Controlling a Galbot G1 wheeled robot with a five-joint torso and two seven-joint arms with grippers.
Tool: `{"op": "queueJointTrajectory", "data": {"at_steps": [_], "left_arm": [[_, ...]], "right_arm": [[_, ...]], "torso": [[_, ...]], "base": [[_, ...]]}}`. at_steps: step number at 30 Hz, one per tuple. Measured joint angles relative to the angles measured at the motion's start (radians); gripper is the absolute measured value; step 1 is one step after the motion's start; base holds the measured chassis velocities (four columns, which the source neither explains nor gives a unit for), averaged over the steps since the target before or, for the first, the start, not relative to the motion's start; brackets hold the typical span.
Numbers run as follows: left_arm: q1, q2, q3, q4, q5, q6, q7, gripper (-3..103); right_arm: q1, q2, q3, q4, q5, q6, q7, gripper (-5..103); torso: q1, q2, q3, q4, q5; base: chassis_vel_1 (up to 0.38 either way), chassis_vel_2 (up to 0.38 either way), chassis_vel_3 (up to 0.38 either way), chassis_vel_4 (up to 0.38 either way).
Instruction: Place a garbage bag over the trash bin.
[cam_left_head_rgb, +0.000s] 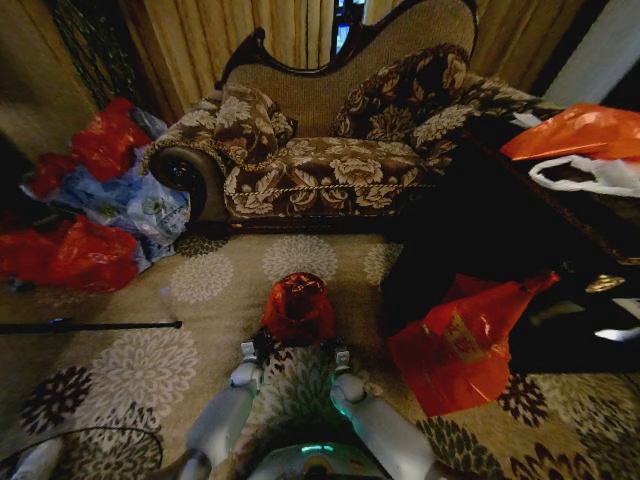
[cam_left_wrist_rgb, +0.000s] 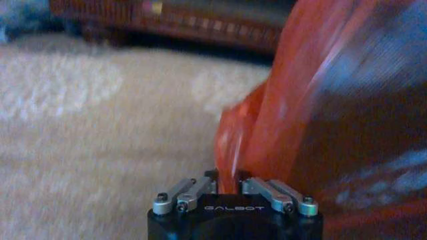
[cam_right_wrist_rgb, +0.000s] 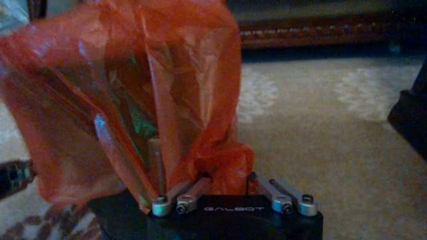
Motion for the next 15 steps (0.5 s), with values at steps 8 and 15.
{"op": "queueJointTrajectory", "data": {"at_steps": [8,15], "left_arm": [[0.171,0.037,-0.032,-0.213,0.041,0.001,-0.027,49],[0.209,0.046,-0.055,-0.254,0.073,0.002,-0.034,72]], "right_arm": [[-0.050,-0.052,-0.005,0.057,0.002,0.022,-0.035,51],[-0.086,-0.070,0.028,0.032,0.008,0.074,-0.215,78]], "torso": [[0.000,0.000,0.000,0.0004,-0.0001],[0.000,0.000,0.000,0.0002,0.0000]], "base": [[0.000,0.000,0.000,0.000],[0.000,0.000,0.000,0.000]]}}
